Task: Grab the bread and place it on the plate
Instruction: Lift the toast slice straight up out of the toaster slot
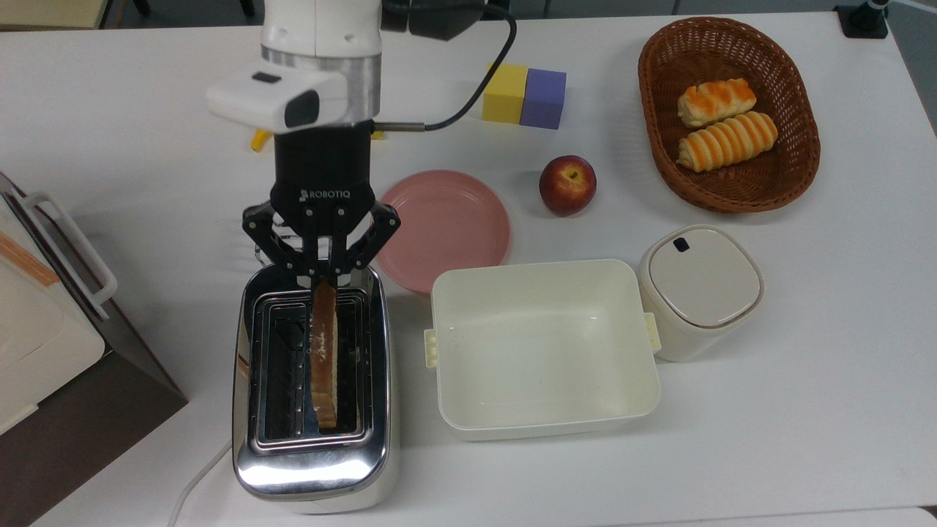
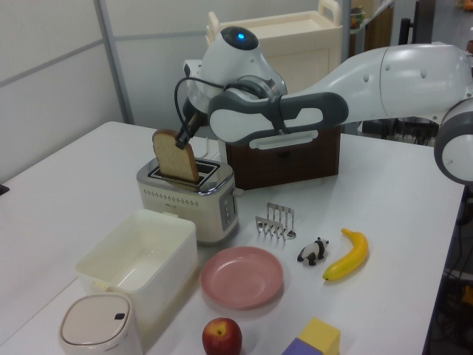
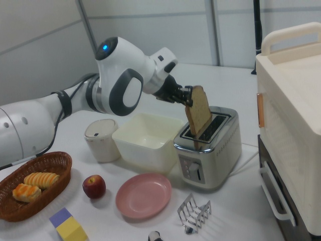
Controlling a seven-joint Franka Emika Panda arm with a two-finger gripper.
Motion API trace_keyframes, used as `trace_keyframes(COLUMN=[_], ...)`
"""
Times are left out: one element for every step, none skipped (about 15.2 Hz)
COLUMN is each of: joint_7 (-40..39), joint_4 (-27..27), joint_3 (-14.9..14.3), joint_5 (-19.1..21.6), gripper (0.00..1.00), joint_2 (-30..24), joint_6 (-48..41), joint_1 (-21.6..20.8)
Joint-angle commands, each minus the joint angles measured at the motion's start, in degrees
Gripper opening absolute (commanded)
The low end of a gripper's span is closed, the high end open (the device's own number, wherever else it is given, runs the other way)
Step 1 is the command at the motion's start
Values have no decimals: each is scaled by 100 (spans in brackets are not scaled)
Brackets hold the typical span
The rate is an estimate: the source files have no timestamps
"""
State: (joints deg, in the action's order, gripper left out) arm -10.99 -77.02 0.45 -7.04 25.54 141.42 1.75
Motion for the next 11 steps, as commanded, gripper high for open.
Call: trace_keyframes(joint_7=[150, 202, 246, 256, 256, 256, 247, 238, 238, 238, 229], joint_4=[-199, -208, -208, -208, -243, -278, -365, -436, -471, -472, -472], joint_3=[42, 43, 43, 43, 51, 43, 51, 51, 60, 69, 104], joint_5=[36, 36, 36, 45, 53, 88, 132, 150, 194, 246, 308], gripper=[0, 0, 0, 0, 0, 0, 0, 0, 0, 0, 0], joint_2=[-522, -593, -663, -742, -830, -918, -1093, -1234, -1375, -1463, -1577], joint_6=[53, 53, 44, 26, -17, -96, -393, -648, -1016, -1342, -1719], joint_1=[27, 18, 18, 18, 18, 18, 9, 0, -26, -43, -61])
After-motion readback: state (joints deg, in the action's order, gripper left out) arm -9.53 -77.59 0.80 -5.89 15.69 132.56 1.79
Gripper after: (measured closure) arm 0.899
